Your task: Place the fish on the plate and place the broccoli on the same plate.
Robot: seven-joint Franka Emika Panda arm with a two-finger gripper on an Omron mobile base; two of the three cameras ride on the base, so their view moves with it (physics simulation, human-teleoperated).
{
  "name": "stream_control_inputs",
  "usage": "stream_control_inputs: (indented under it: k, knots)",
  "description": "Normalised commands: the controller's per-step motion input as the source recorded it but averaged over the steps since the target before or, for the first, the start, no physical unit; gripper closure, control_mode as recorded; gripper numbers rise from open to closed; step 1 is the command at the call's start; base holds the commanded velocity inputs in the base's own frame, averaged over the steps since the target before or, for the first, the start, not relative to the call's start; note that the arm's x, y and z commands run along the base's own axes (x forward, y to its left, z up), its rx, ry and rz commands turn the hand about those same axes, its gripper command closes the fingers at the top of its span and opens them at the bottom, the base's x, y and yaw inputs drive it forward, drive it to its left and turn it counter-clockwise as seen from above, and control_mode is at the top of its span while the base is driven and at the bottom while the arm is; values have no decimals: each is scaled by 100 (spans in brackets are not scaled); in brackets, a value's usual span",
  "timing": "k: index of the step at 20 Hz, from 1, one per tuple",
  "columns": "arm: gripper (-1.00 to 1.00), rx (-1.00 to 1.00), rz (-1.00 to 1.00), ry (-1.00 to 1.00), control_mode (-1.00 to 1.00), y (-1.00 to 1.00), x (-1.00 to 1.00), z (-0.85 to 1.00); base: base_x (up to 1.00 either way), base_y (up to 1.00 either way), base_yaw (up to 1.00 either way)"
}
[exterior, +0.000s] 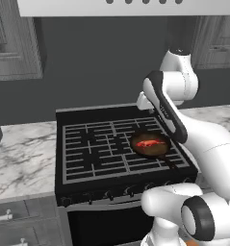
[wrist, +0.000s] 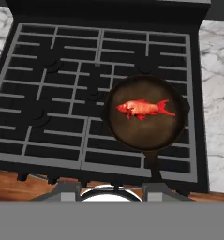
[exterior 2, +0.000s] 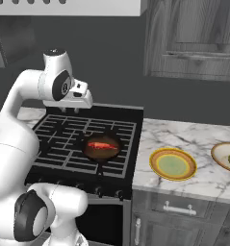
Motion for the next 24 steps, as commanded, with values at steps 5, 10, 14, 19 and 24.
stream_control_inputs:
  k: [5, 10, 14, 19, 24]
  knots:
    - [-100, 0, 0, 0, 100, 0, 0, 0, -5, 0, 0]
    - [-100, 0, 0, 0, 100, 0, 0, 0, -39, -9, 0]
    - [-100, 0, 0, 0, 100, 0, 0, 0, -49, -29, -1]
    - [-100, 0, 0, 0, 100, 0, 0, 0, -31, -45, -1]
    - [-100, 0, 0, 0, 100, 0, 0, 0, 0, -61, 0]
